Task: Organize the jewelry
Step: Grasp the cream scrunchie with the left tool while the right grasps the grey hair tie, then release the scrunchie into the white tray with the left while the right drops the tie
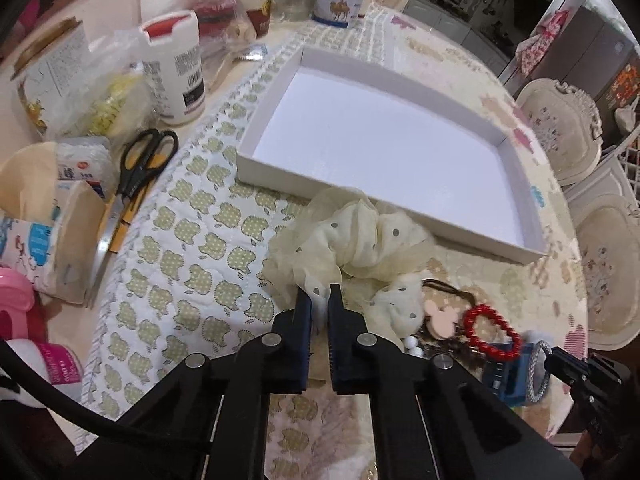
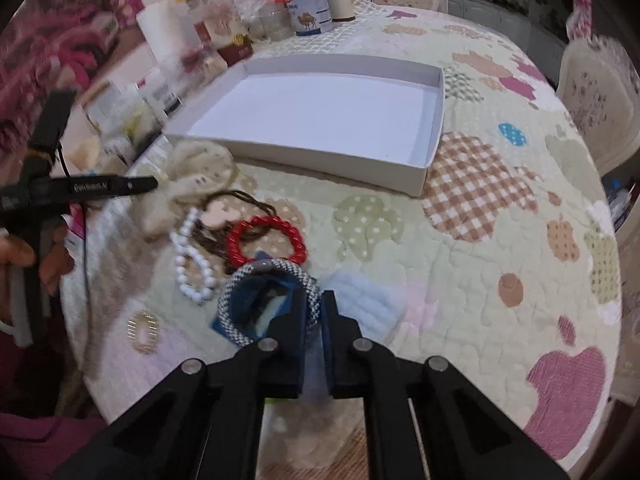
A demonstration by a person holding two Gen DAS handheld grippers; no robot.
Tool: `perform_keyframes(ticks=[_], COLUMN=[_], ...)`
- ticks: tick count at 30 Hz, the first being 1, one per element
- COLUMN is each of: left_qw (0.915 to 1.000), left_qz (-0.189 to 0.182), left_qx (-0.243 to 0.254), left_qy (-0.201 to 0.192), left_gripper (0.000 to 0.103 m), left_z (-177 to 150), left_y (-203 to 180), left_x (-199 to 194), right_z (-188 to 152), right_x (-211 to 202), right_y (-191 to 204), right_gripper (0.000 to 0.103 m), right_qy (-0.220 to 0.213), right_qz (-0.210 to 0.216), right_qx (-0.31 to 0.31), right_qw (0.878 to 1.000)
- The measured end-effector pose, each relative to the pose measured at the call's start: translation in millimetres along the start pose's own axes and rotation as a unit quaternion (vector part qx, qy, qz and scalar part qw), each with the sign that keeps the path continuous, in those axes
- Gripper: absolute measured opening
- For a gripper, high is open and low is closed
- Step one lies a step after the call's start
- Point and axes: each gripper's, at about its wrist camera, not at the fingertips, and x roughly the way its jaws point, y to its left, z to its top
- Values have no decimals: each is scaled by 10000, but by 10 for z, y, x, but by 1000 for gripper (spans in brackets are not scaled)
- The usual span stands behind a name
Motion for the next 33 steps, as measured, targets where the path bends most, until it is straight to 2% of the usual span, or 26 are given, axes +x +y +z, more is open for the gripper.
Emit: perform_keyframes(ticks=[9, 19, 25, 33], left_qw=[9992, 9963, 9963, 9976], left_qz=[-179, -314, -157, 372], left_qx=[130, 184, 3, -440], left_qy=[-336, -775, -844, -383], left_gripper=[0, 0, 0, 0], left_z=[176, 650, 986, 1216], left_y=[-63, -227, -283, -133], left_x=[-432, -675, -392, 314], right_z=[232, 697, 994, 1263], right_x=[-330, -312, 27, 538], right_y=[11, -58, -219, -413], right_gripper=[7, 7, 7, 7], right_qy=[-478, -763, -599, -263], right_qz=[30, -197, -383, -651], right_qx=[58, 170, 295, 273], right_qw=[9988, 9967, 9970, 9972])
